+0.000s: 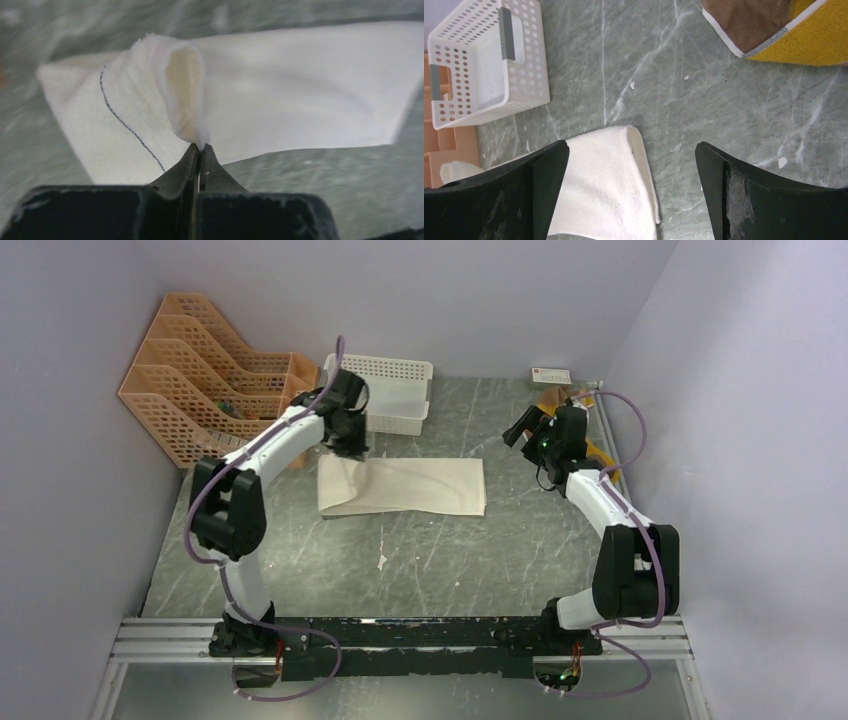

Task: Roll the towels
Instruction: Fold the towel at the center of the board.

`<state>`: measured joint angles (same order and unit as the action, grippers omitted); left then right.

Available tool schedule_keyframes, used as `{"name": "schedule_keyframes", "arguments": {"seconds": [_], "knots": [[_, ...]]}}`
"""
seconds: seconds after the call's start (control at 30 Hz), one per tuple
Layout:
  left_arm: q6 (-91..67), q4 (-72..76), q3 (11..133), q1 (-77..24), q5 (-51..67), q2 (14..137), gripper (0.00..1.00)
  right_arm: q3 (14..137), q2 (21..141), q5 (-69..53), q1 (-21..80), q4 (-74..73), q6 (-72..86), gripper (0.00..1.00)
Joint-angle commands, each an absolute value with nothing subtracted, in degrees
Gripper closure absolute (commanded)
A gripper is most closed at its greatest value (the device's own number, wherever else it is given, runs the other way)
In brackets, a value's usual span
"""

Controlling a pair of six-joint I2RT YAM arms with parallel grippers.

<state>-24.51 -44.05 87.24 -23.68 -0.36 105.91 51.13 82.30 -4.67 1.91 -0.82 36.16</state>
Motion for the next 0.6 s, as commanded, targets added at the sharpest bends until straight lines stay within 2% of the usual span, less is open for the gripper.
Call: {"name": "schedule_keyframes", "arguments": {"seconds": [0.0, 0.33, 0.57], "knots": [[-29.8, -39.6, 95.8, -29.2, 9.0, 111.4, 0.93, 52.9, 83.0, -5.5, 2.0, -1.7, 34.5, 0.00], [-32.0, -40.4, 113.9, -37.0, 15.5, 130.8, 0.93, 53.0, 83.1, -5.0, 0.0, -4.2, 31.8, 0.00], [-33.1, -40.9, 121.8, -39.4, 19.8, 136.2, 0.93, 51.8, 82.7, -5.0, -0.6, -4.4, 31.3, 0.00]]}}
